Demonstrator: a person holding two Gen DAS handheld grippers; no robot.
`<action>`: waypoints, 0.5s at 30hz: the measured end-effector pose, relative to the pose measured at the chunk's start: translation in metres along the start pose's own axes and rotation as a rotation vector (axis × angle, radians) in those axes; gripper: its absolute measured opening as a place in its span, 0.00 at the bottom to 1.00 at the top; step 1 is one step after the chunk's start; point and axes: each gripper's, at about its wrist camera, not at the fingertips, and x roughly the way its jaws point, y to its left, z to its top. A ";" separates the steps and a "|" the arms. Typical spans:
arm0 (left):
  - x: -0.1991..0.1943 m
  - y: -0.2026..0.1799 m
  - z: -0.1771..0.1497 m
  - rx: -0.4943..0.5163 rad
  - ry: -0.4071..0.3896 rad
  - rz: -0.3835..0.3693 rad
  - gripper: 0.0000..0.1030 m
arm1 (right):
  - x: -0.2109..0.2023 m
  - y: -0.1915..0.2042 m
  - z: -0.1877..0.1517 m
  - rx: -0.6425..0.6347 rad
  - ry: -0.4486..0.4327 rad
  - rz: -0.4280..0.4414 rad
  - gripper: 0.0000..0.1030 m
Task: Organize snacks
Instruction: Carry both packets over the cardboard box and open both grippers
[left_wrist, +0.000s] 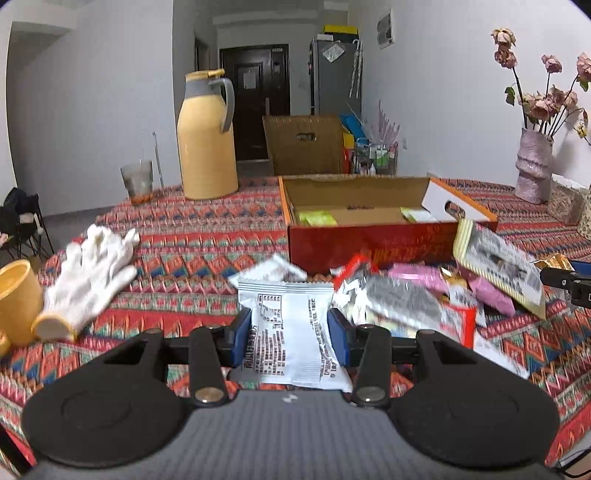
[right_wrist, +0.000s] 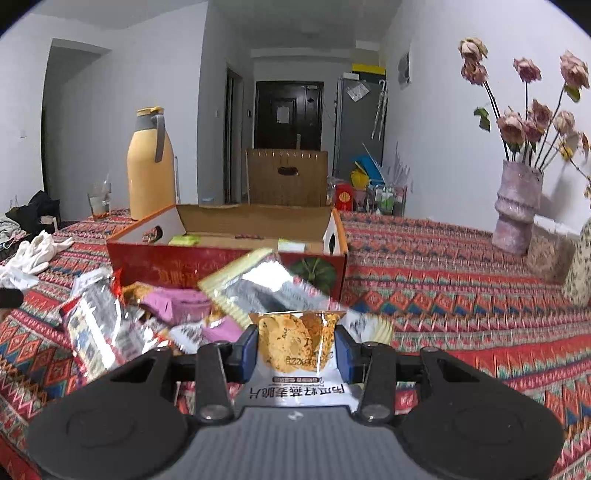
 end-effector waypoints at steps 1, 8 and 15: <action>0.001 0.000 0.004 0.002 -0.006 0.000 0.43 | 0.003 -0.002 0.005 0.001 -0.007 -0.002 0.40; 0.018 -0.007 0.040 0.003 -0.055 0.001 0.43 | 0.028 -0.013 0.037 0.043 -0.046 -0.001 0.40; 0.038 -0.018 0.084 -0.035 -0.135 -0.003 0.44 | 0.060 -0.017 0.077 0.080 -0.092 0.013 0.40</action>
